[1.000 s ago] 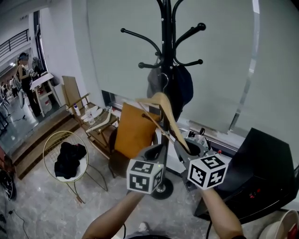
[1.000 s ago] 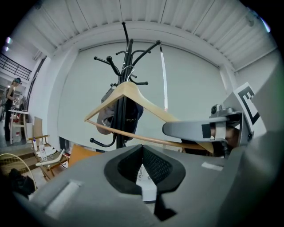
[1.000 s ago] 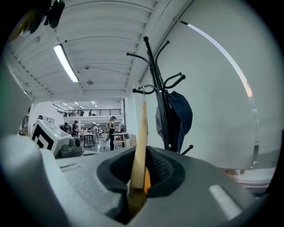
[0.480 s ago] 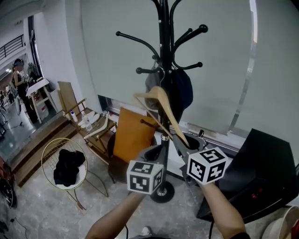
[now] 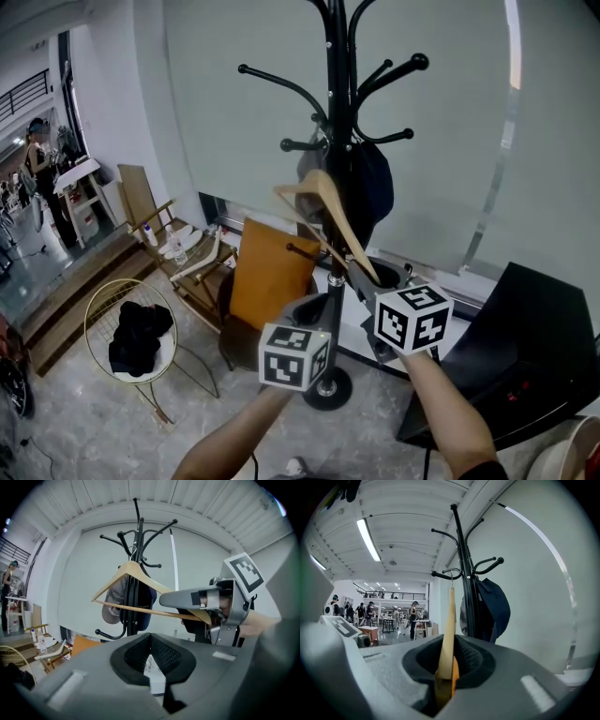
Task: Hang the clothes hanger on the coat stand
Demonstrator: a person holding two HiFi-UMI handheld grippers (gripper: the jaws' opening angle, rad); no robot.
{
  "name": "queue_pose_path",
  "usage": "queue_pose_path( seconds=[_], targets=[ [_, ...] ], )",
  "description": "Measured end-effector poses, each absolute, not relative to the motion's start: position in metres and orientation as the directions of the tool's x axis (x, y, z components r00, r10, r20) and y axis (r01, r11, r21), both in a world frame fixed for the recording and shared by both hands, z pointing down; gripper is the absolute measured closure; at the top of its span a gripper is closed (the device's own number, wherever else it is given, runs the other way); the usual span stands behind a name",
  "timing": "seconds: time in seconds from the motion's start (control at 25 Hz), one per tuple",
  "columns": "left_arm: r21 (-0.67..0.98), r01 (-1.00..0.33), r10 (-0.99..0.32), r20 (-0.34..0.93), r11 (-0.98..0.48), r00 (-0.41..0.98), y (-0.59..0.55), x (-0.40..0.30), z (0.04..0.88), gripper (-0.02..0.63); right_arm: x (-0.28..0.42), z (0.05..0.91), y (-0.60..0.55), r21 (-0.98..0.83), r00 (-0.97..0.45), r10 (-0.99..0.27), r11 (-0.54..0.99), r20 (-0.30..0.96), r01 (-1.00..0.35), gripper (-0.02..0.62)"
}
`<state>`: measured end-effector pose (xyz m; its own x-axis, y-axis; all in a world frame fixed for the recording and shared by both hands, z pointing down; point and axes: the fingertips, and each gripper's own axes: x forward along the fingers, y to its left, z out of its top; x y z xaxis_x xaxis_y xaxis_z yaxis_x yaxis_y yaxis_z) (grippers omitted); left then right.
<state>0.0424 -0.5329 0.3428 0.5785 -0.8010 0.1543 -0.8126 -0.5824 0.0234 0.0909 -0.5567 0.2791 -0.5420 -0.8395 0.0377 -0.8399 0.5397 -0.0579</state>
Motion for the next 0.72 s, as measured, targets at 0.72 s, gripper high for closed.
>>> queue_pose_path(
  seconds=[0.72],
  targets=[
    [0.019, -0.813, -0.799, 0.177, -0.582, 0.575, -0.539, 0.033, 0.352, 0.601, 0.083, 0.290, -0.575, -0.054, -0.528, -0.847, 0.526, 0.056, -0.849, 0.545]
  ],
)
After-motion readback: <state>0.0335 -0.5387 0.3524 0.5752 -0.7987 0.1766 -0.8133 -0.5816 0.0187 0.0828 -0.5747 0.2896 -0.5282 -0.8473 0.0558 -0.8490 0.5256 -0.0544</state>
